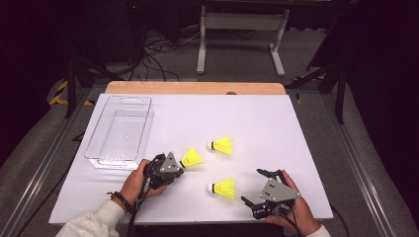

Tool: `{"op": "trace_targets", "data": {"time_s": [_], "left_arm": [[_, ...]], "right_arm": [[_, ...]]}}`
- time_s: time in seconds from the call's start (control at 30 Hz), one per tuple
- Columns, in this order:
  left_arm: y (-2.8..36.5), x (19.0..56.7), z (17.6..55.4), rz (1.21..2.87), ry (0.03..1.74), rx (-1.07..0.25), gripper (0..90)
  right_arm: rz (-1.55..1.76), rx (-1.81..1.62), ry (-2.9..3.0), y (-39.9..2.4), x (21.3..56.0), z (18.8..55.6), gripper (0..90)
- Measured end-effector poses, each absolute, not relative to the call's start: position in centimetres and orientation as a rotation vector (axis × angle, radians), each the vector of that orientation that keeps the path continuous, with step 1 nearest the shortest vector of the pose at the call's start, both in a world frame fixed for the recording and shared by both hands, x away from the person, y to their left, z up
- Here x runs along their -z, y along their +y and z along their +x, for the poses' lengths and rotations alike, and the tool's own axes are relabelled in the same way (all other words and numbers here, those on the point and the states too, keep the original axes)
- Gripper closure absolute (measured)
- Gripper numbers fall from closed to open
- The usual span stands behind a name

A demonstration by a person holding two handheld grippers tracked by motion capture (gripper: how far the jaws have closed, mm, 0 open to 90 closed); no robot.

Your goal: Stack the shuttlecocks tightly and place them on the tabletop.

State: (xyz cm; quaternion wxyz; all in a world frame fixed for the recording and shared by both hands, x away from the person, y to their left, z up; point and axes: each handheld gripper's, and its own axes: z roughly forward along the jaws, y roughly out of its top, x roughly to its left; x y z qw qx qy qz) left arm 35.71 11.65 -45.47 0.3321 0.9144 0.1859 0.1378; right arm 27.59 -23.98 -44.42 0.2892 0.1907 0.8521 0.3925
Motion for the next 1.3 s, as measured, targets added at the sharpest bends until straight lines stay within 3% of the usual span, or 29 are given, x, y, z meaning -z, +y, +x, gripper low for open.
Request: {"op": "trace_targets", "data": {"time_s": [0.1,0.33,0.67,0.83,0.93,1.17,1.3], "left_arm": [[11.8,44.7,35.7,2.343,0.514,-0.385,79.5],[11.2,44.6,37.0,2.302,0.656,-0.469,42.7],[9.8,45.6,38.7,2.349,0.759,-0.452,44.6],[9.9,46.0,39.4,2.355,0.757,-0.389,55.3],[9.8,45.8,39.2,2.384,0.664,-0.348,63.5],[9.6,45.2,38.5,2.501,0.330,-0.240,63.9],[9.7,45.2,38.6,2.530,0.263,-0.220,63.8]], "right_arm": [[0.509,-1.046,2.274,-24.0,44.4,27.6,7.2],[0.512,-1.045,2.273,-23.9,44.5,27.6,7.1],[0.511,-1.029,2.285,-23.7,44.7,27.6,7.1],[0.512,-1.028,2.284,-23.8,44.6,27.6,7.1],[0.511,-1.029,2.286,-23.8,44.6,27.6,7.1],[0.516,-1.035,2.287,-23.8,44.7,27.6,7.2],[0.514,-1.032,2.293,-23.8,44.7,27.5,7.1]]}}
